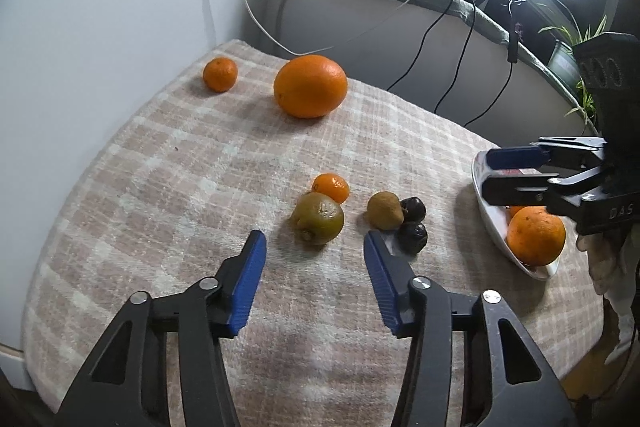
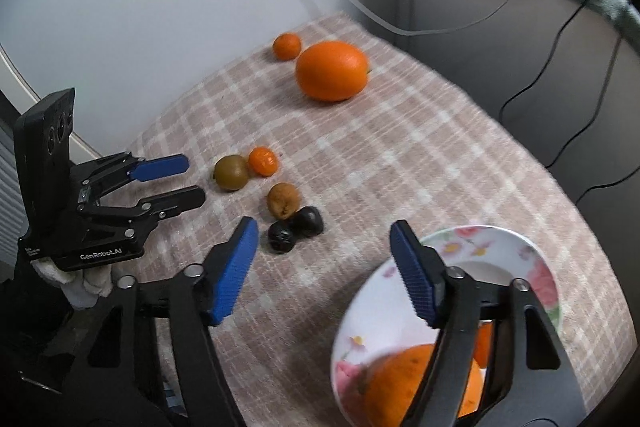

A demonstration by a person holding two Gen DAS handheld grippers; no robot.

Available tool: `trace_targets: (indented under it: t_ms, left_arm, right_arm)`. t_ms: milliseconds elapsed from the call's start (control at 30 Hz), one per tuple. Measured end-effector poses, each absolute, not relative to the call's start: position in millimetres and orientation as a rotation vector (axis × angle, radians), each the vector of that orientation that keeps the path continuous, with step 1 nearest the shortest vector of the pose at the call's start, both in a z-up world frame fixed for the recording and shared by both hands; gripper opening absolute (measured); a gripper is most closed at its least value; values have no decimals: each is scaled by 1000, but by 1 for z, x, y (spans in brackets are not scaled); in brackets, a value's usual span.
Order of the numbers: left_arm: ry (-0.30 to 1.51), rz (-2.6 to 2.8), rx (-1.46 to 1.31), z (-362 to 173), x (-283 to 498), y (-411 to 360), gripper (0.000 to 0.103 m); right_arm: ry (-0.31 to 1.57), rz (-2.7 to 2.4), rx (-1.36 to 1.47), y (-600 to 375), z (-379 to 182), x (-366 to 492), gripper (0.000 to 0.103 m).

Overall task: Organize fruits
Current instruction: 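Withdraw both tools from the plate toward the remaining fruits, then move the left tool to a brown kiwi while the right tool approaches a dark plum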

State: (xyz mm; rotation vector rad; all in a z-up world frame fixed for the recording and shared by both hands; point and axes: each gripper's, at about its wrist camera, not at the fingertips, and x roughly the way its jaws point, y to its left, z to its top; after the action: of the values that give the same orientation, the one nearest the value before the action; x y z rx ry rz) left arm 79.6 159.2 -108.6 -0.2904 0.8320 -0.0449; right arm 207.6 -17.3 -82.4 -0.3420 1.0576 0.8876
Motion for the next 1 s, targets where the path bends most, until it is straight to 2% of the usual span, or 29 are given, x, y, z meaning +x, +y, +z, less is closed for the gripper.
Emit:
trace_targets:
  t_ms: [133, 367, 1000]
  left_arm:
    - [841, -55, -295, -112, 82, 159, 43]
    - [848, -64, -292, -114, 87, 157, 42]
    - [879, -68, -289, -121, 102, 155, 37]
  right_arm:
    - [1131, 905, -337, -7, -96, 214, 54]
    - [1208, 909, -338, 4, -115, 223, 46]
    - [1284, 922, -329, 19, -142, 233, 36]
